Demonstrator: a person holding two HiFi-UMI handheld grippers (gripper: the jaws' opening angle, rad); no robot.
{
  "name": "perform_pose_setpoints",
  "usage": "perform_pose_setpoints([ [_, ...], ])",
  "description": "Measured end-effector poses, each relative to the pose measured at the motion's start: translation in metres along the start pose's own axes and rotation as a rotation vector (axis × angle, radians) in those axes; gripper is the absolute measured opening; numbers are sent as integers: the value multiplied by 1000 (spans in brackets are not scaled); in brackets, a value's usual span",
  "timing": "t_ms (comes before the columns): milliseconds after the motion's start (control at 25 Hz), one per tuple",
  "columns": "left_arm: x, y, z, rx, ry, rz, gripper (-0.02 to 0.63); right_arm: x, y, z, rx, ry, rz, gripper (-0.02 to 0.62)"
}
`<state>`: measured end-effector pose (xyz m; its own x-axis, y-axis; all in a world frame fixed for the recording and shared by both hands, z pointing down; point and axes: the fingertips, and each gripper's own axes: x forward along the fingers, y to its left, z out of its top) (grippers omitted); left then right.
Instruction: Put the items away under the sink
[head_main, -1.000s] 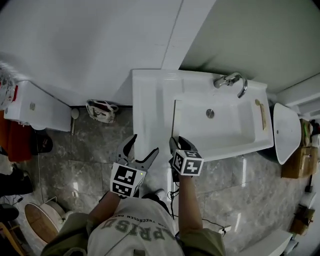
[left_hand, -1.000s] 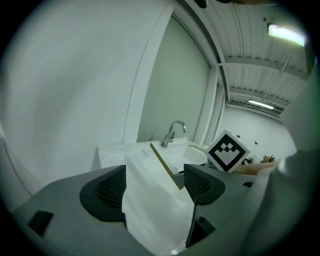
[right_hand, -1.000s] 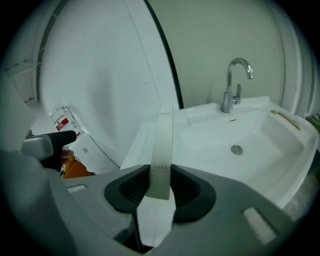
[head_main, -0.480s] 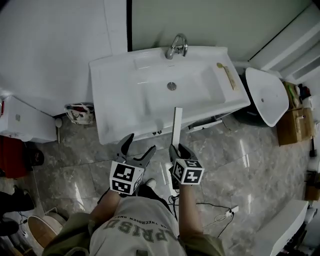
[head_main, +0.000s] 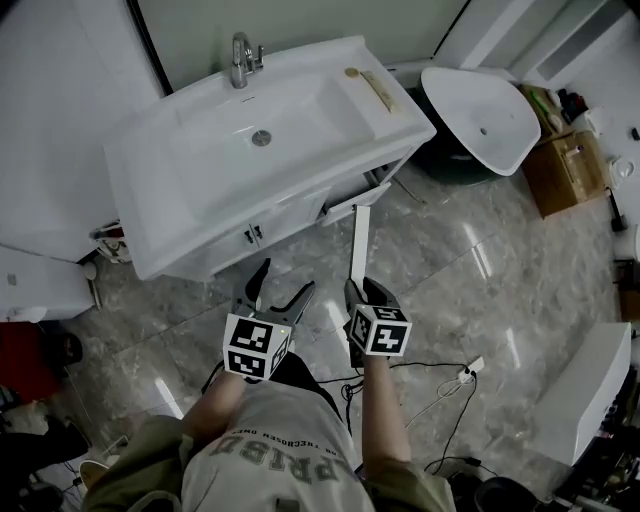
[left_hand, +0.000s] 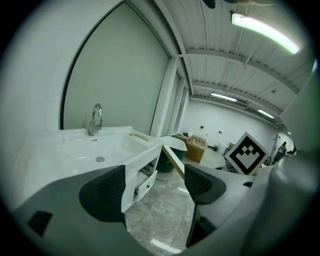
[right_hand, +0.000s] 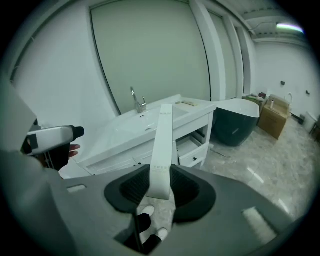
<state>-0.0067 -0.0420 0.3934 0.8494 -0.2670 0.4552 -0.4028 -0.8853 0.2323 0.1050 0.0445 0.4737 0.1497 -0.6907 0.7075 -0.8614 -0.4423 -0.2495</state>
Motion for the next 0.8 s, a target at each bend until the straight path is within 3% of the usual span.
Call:
perform_pose_setpoints([
  [240, 44, -36, -13, 59, 47, -77, 360, 3, -51, -13, 53, 16, -73, 132],
  [520, 108, -50, -13, 114, 67, -102, 370, 33, -100, -8, 27, 60, -98, 132],
  [800, 157, -60, -9, 75, 83, -72, 371, 67, -140, 9, -12, 110, -78, 132],
])
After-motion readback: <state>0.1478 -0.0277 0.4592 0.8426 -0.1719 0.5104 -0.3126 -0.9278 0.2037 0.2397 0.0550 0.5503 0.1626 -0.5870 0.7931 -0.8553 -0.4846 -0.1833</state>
